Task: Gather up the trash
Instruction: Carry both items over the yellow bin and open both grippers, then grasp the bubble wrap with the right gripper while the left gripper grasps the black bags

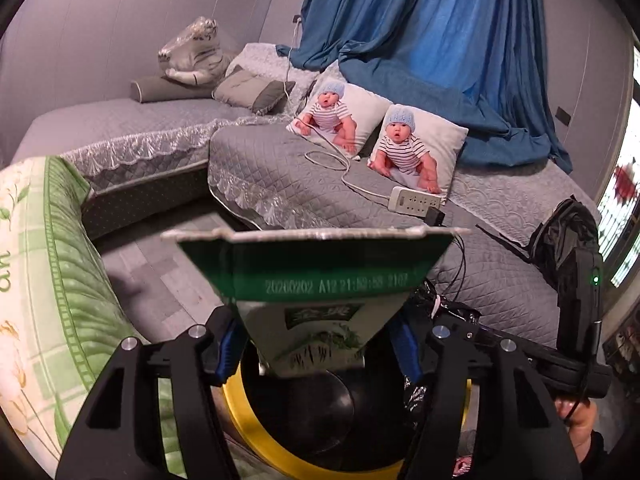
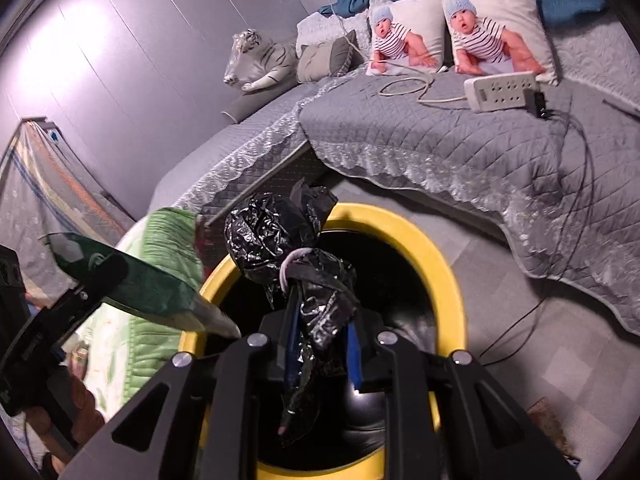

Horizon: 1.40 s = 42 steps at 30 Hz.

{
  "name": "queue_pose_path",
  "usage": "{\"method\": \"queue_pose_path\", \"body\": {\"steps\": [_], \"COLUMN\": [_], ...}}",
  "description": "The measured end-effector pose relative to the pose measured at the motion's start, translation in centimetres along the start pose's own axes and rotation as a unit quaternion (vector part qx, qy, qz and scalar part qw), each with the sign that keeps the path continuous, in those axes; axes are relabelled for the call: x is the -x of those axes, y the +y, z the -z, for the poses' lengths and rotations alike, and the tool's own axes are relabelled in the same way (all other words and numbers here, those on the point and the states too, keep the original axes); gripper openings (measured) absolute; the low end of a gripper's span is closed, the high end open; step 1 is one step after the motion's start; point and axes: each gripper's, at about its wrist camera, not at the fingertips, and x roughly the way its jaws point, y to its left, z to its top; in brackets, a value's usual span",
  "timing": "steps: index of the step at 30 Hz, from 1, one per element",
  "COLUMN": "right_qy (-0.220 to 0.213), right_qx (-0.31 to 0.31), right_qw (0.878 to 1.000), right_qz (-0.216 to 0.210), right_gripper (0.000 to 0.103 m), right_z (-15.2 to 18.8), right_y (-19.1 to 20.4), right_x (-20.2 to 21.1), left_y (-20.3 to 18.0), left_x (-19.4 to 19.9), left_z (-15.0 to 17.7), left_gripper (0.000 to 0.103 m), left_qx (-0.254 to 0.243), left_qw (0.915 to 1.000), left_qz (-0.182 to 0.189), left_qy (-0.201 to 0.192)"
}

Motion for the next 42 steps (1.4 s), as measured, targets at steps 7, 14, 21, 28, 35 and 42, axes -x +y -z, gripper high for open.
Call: {"method": "queue_pose_path", "body": {"steps": [7,14,21,28,35,42], "right_qy": [-0.034,-0.056,-0.086,-0.099,-0.049,0.084], "right_qx": [-0.013,-0.014,0.022,0.111,0.279,0.385], "right_qw": [0.999,0.998,0.996,0.989,0.941,0.862], "right_qz": [0.016,0.016,0.020,-0.021,-0.186,-0.319], "right_gripper": [0.053,0.053,0.056,0.056,0.056,0.056], "right_z": [-0.4,-0.7,-0.7,0.2,4.2,10.8], "right_y": [-0.7,-0.9,1.1,6.9,19.8,32.5], "right_x": [2.4,4.7,6.6,6.4,5.2,1.3], "left_y": [1.6,2.0,2.7,5.0,7.7,11.4], "left_x": [1.4,2.8,8.7,20.4,33.5,43.6], "left_z": [0.5,0.5,0.4,1.6,4.2,10.4], "left_gripper": [0.091,0.093,0.095,0.095,0.095,0.095], "left_qx": [0.016,0.026,0.050,0.072,0.029,0.071], "left_qw": [0.9996,0.9990,0.9913,0.9628,0.9130,0.8518], "left_qz": [-0.019,-0.015,-0.038,-0.120,-0.261,-0.392], "left_qy": [-0.016,-0.034,-0.116,-0.231,-0.313,-0.340]}}
